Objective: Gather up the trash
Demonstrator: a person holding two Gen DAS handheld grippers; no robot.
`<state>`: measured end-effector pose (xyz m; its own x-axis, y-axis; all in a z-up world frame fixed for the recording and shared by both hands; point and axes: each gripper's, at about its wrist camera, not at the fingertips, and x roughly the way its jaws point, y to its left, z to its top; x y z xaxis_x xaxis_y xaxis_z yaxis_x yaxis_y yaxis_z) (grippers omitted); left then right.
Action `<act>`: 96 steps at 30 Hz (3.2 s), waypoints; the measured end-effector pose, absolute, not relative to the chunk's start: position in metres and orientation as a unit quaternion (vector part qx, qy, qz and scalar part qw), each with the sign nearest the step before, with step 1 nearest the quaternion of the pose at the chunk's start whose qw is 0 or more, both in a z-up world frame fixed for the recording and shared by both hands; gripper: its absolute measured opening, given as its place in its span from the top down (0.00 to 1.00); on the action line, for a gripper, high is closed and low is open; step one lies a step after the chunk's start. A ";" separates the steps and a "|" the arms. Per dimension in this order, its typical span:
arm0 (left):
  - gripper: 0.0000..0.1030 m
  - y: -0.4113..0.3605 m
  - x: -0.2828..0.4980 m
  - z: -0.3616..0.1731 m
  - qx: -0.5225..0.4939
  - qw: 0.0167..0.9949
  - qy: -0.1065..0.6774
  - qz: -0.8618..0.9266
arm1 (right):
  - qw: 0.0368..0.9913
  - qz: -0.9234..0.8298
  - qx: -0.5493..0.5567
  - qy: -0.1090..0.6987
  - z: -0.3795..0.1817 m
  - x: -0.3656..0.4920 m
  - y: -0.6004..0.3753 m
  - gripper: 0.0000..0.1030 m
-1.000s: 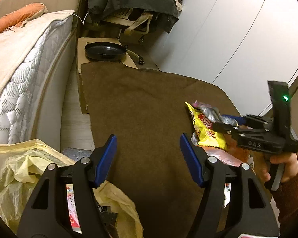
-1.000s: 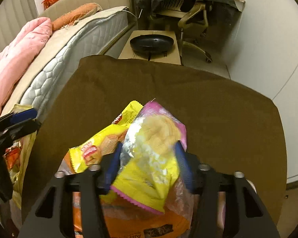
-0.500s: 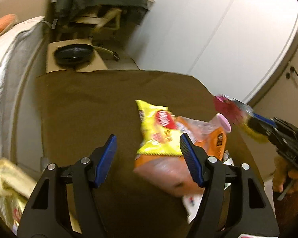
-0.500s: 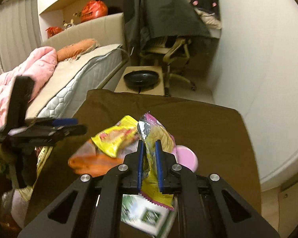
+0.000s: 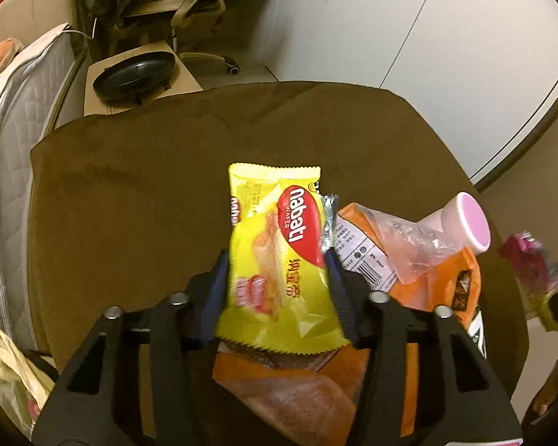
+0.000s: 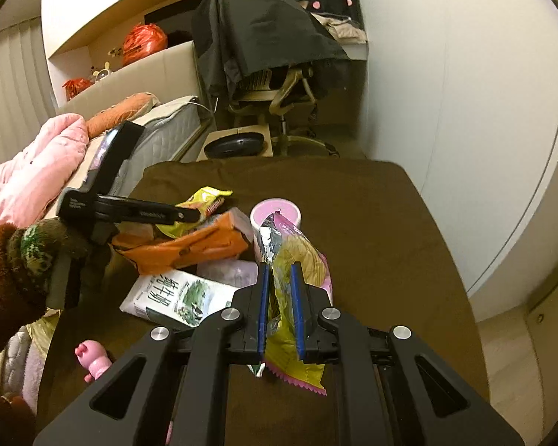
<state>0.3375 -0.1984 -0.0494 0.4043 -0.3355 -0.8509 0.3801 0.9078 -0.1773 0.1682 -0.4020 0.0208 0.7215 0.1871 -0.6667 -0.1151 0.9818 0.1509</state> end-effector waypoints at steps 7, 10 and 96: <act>0.80 -0.174 0.319 -0.034 0.010 0.848 0.485 -0.213 | 0.923 0.098 0.065 0.365 0.010 0.169 -0.396 0.89; 0.81 -0.166 0.311 -0.027 0.008 0.851 0.480 -0.214 | 0.923 0.105 0.067 0.363 0.010 0.168 -0.390 0.89; 0.81 -0.055 0.107 -0.022 -0.095 0.873 0.438 -0.193 | 0.899 0.146 0.075 0.405 -0.036 0.130 -0.321 0.53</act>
<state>0.1072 -0.0551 -0.0219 0.5422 -0.4195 -0.7280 0.2535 0.9077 -0.3343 0.1303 -0.3210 -0.0362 0.6292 0.3238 -0.7066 -0.2031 0.9460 0.2527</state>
